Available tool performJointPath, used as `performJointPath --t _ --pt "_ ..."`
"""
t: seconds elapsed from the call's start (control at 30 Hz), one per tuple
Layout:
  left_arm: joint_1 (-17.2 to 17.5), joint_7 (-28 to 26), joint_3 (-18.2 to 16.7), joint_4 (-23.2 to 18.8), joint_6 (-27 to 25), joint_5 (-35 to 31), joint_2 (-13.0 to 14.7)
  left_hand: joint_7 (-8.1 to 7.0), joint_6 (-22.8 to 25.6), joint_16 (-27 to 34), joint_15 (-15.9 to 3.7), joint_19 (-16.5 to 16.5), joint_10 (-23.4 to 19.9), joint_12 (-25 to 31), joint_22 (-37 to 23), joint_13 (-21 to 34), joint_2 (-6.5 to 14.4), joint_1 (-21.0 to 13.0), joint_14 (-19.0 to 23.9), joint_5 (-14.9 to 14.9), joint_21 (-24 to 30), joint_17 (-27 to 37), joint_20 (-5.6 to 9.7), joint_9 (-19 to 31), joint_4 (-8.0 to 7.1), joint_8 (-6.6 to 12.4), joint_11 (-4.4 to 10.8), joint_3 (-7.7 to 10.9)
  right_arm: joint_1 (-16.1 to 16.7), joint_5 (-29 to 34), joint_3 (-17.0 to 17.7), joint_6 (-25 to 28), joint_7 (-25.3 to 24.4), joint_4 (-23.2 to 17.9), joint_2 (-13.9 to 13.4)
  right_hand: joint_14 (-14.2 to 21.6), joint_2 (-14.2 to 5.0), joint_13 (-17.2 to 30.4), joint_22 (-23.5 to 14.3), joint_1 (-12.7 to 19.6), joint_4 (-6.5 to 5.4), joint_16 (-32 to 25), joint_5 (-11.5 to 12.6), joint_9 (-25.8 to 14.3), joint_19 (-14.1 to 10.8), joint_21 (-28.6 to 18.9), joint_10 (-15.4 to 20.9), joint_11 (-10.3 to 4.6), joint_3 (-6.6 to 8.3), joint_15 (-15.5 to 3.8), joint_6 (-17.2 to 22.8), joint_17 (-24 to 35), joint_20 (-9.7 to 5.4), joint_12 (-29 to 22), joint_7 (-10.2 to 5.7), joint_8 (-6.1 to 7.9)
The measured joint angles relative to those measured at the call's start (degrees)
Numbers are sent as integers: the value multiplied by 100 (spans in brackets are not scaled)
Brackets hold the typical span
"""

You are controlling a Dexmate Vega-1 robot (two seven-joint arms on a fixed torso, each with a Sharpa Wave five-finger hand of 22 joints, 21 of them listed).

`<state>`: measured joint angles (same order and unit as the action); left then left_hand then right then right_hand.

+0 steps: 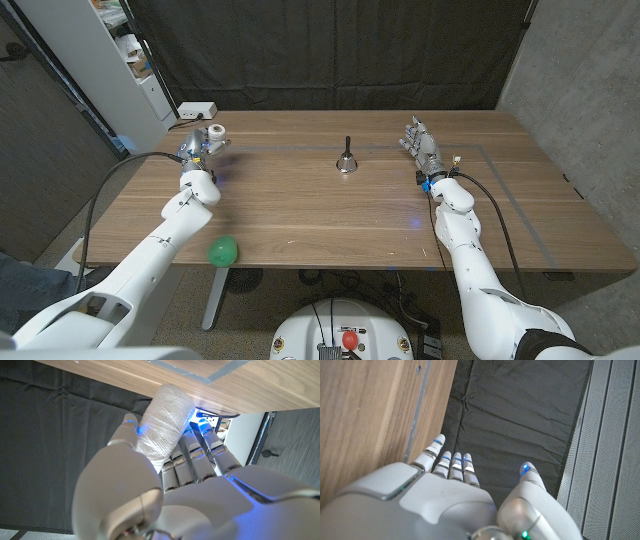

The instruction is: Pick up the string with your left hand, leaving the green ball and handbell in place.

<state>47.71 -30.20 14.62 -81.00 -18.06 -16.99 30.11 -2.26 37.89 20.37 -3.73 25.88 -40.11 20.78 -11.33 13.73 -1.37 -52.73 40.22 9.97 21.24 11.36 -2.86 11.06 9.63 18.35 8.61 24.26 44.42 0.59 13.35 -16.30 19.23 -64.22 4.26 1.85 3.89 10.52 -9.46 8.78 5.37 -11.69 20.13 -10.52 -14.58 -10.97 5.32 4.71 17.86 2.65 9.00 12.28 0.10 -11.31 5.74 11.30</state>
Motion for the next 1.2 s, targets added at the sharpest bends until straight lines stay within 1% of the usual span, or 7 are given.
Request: performJointPath --t 0.33,0.67,0.77,1.2 --pt "13 22 -29 -103 10 -37 3 1 1 47 -17 0 -31 -5 0 0 7 7 17 28 0 -2 0 0 0 -1 -30 0 -32 0 2 -8 -4 58 1 0 0 0 0 0 0 0 0 0 0 0 0 0 0 0 0 0 0 0 0 0" --pt "89 45 -82 -334 -50 -83 41 1 1 46 -17 -24 -30 -6 1 29 6 6 15 28 0 25 -23 0 0 -2 -30 0 -62 0 5 -44 -8 96 4 0 0 0 0 0 0 0 0 0 0 0 0 0 0 0 0 0 0 0 0 0" --pt "121 48 -106 -404 -61 -91 53 1 1 46 -16 -23 -30 -11 1 29 6 6 15 28 0 26 -23 -1 0 -6 -30 0 -62 0 5 -46 -8 94 8 0 0 0 0 0 9 0 0 0 0 0 32 32 -8 0 0 0 0 0 0 0" --pt "246 112 -230 -668 -51 -94 101 1 1 45 -37 -23 -30 -24 1 45 4 4 36 27 0 25 -23 -1 1 -23 -29 -1 53 -1 -17 -18 -6 -141 36 0 0 0 0 0 16 0 0 0 0 0 32 32 -15 0 0 0 0 0 0 0"
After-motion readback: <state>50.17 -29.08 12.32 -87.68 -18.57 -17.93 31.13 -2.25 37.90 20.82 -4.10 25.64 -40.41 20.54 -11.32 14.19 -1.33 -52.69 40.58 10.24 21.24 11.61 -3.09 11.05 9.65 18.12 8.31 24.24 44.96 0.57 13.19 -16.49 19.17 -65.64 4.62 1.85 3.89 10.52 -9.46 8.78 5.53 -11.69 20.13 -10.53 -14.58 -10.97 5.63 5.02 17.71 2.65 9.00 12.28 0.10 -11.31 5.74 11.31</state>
